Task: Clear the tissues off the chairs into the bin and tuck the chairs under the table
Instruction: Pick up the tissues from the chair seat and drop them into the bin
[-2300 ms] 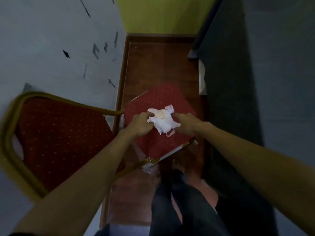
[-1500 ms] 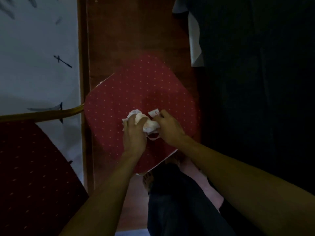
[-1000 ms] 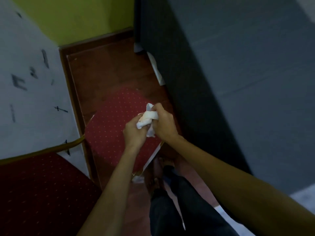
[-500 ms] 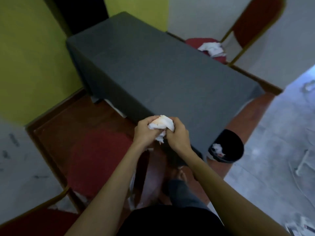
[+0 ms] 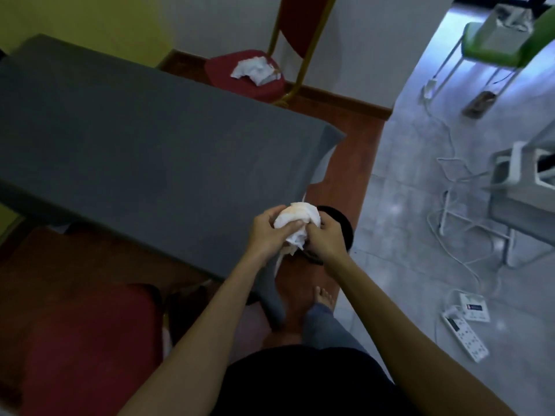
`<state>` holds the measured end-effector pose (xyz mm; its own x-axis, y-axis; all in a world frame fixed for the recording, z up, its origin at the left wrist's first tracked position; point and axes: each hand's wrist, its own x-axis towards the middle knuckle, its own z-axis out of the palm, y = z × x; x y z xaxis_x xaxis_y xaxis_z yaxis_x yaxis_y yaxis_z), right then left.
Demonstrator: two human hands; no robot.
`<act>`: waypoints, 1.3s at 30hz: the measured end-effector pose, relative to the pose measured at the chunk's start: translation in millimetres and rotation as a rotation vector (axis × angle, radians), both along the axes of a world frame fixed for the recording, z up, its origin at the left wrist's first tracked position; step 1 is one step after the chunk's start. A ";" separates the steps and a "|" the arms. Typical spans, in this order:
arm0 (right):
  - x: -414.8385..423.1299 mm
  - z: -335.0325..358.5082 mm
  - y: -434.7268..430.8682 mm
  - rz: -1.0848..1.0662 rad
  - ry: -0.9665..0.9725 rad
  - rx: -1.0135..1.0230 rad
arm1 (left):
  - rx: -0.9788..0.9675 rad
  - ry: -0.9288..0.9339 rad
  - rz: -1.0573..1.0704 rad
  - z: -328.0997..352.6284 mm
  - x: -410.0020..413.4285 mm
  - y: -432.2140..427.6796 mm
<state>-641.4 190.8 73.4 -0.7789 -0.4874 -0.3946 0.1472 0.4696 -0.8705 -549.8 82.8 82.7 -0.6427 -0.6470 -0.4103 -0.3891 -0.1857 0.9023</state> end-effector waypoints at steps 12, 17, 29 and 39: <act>-166.8 -89.2 21.3 0.156 -0.153 0.291 | 0.181 -0.358 0.181 -92.6 -164.2 36.1; -196.8 -157.5 11.6 0.131 -0.157 0.385 | 0.341 -0.506 0.194 -163.7 -204.5 34.0; -236.1 -407.9 7.1 0.156 -0.290 0.515 | 0.331 -0.643 -0.073 -401.3 -255.5 28.2; -231.4 -383.7 15.1 0.219 -0.308 0.545 | 0.265 -0.596 -0.116 -365.2 -244.6 25.0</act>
